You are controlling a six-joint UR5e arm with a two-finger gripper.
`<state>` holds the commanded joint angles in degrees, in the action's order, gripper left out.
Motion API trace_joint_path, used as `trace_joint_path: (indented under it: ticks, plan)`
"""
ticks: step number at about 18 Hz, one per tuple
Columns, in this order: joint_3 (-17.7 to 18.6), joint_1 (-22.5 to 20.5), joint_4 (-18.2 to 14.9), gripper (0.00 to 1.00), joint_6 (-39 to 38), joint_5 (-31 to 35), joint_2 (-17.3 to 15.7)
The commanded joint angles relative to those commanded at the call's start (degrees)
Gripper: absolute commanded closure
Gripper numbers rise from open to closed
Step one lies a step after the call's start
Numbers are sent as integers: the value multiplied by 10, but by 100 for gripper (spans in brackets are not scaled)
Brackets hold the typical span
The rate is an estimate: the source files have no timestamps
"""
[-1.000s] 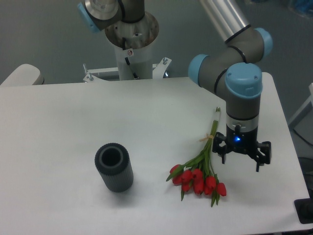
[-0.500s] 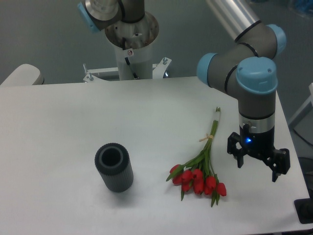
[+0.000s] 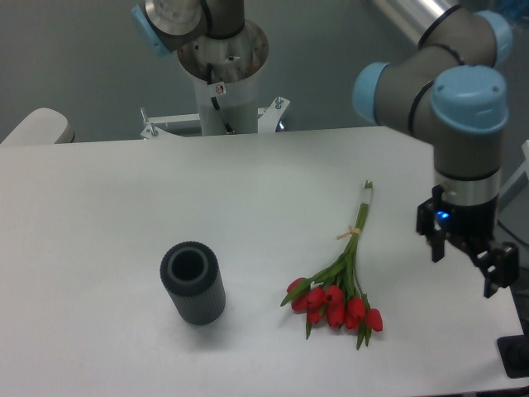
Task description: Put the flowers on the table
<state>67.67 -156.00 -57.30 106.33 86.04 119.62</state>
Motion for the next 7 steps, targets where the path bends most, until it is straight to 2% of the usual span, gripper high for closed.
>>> trace_joint_path:
  ticks: [7]
  plan:
    - [18, -11, -12, 0, 18, -1, -14]
